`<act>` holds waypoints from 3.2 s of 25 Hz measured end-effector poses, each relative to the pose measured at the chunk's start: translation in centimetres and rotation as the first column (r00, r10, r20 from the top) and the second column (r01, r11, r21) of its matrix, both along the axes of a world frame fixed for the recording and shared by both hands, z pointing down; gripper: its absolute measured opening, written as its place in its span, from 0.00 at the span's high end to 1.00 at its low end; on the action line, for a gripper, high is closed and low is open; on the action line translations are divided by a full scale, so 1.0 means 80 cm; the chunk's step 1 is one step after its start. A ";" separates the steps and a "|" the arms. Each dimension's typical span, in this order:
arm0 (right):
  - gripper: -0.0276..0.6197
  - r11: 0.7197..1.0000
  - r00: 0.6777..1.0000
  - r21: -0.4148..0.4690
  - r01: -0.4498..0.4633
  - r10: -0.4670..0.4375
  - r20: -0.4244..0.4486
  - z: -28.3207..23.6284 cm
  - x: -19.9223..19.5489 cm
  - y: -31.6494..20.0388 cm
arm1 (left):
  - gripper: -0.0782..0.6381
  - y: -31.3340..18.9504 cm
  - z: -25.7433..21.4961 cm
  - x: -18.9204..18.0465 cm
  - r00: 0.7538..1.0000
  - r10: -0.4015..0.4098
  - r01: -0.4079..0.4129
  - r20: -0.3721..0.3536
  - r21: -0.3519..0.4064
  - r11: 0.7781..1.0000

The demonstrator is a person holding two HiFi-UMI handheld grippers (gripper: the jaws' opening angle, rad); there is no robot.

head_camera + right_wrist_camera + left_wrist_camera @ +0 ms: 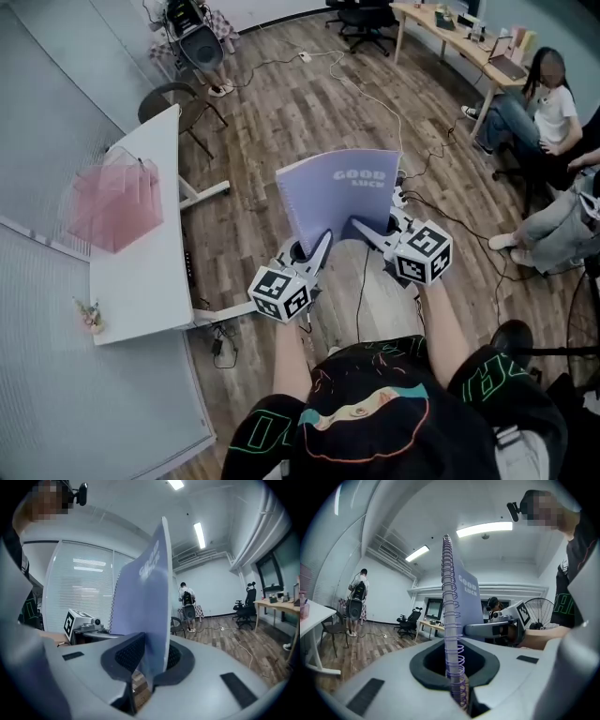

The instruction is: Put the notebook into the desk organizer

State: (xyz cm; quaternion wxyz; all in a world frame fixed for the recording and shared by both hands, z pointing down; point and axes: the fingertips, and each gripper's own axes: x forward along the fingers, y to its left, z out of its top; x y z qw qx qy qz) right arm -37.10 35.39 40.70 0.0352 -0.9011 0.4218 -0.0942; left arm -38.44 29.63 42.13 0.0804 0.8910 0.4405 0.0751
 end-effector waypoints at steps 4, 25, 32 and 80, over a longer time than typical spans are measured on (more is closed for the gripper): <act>0.86 1.000 1.000 -0.015 0.006 -0.007 -0.003 0.002 0.001 0.001 | 0.85 0.002 0.002 -0.001 1.000 -0.008 0.008 0.009 -0.016 1.000; 0.85 0.994 0.998 0.092 0.065 -0.064 -0.016 -0.002 0.015 0.022 | 0.85 0.020 -0.010 0.005 0.998 -0.051 0.052 -0.044 0.023 0.998; 0.85 0.997 0.999 0.069 0.022 -0.024 0.033 0.030 0.084 0.011 | 0.85 0.009 0.021 0.076 0.999 -0.042 0.042 -0.004 -0.006 0.999; 0.85 0.989 0.987 0.018 0.144 -0.145 0.066 0.037 0.821 -0.271 | 0.85 -0.271 0.031 0.802 0.981 -0.182 0.189 0.065 -0.106 0.976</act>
